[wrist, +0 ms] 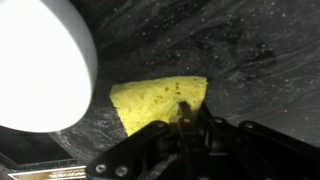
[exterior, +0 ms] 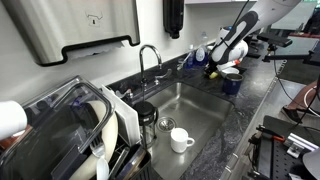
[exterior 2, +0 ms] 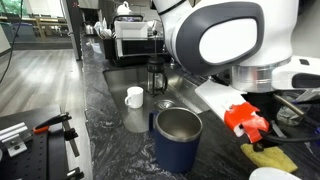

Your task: Take the kitchen sponge out of the white bowl and use it to scrub the counter

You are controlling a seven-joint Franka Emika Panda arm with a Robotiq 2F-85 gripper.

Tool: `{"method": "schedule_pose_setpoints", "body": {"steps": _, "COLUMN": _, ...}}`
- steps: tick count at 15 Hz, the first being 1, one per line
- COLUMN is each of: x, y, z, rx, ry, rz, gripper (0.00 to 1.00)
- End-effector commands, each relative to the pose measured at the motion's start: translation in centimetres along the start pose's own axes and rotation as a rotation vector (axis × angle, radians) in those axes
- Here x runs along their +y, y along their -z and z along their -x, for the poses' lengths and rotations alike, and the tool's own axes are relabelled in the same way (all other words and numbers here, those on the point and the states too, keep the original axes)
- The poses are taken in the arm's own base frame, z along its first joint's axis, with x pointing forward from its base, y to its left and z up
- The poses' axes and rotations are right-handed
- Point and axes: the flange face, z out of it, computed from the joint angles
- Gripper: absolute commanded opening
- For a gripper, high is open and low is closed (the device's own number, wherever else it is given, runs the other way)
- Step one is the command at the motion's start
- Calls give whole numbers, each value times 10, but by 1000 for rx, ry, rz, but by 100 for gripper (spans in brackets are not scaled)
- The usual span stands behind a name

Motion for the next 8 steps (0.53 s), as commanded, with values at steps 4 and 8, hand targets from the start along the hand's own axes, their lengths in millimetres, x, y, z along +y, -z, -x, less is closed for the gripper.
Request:
{"method": "schedule_pose_setpoints", "body": {"steps": 4, "x": -67, "y": -2, "z": -2, "rx": 5, "ry": 105, "rz": -43, "gripper": 3}}
{"method": "schedule_pose_setpoints", "body": {"steps": 8, "x": -100, "y": 4, "z": 5, "rx": 9, "ry": 170, "rz": -69, "gripper": 3}}
